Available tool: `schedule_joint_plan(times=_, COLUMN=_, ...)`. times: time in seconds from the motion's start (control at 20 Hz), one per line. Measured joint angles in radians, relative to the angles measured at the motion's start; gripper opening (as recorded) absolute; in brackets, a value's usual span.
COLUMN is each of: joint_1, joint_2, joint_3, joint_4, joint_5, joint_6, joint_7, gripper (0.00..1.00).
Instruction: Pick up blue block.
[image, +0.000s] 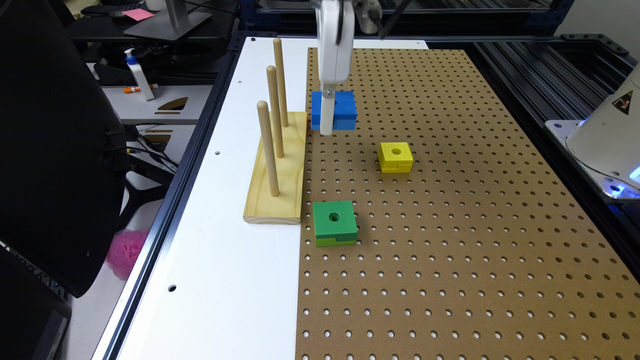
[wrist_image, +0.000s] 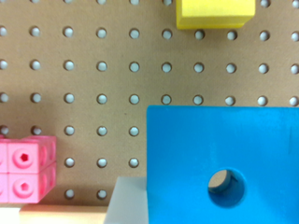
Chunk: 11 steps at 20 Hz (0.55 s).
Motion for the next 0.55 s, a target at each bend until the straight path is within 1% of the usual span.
schedule_joint_plan(times=0.1, joint_1=0.0, joint_2=-0.018, joint_3=0.0, joint_4=0.0, joint_5=0.0001, joint_6=-0.019, joint_7=0.0, gripper=0.0)
schedule_joint_plan(times=0.25, joint_1=0.0, joint_2=-0.029, joint_3=0.0, joint_4=0.002, joint_5=0.0001, joint_6=-0.024, joint_7=0.0, gripper=0.0)
schedule_joint_plan(times=0.45, joint_1=0.0, joint_2=-0.084, joint_3=0.001, joint_4=0.003, joint_5=0.0015, joint_6=-0.076, joint_7=0.0, gripper=0.0)
schedule_joint_plan(times=0.55, joint_1=0.0, joint_2=-0.101, joint_3=0.001, joint_4=0.002, joint_5=0.0018, joint_6=-0.093, joint_7=0.0, gripper=0.0)
